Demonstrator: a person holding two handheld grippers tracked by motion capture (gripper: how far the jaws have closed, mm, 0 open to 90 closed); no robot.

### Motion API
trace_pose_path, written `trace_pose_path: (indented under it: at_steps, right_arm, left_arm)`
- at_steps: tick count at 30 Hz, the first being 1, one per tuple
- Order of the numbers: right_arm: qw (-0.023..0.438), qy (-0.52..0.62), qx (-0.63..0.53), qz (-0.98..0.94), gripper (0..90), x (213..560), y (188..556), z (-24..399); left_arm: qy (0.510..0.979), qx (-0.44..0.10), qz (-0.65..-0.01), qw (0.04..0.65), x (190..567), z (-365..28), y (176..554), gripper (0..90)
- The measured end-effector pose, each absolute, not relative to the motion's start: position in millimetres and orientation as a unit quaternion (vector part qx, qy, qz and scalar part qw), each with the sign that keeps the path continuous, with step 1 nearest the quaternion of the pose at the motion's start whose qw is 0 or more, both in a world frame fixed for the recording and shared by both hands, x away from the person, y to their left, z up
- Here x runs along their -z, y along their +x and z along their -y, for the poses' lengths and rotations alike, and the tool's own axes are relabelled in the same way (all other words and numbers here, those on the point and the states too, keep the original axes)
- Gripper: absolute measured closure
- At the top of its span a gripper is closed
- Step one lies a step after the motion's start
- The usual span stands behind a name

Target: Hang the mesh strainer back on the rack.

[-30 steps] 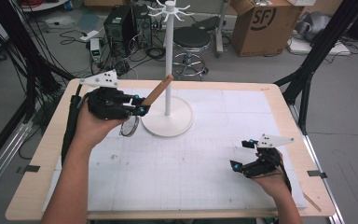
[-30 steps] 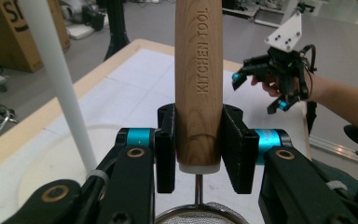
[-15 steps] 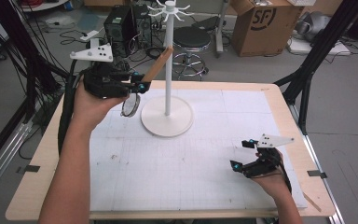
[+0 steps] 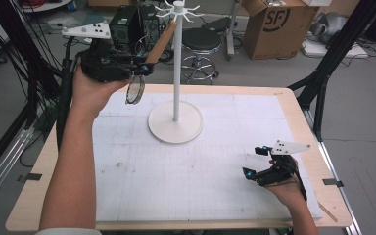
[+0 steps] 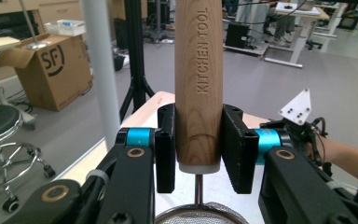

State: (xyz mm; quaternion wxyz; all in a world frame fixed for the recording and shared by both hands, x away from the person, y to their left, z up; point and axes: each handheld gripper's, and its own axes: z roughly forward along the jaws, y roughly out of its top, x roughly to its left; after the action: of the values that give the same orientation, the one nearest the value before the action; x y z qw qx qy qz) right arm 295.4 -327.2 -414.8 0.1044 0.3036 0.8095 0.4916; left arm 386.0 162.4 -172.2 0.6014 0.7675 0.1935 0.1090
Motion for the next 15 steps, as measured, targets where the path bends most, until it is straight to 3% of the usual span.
trace_pose_path:
  at_steps: [15]
  right_arm:
    - [0.102, 0.306, -0.490, -0.810, 0.5, 415.3, 295.7, 326.8]
  left_arm:
    - [0.754, -0.128, -0.225, 0.604, 161.5, -180.9, 401.6, 68.7]
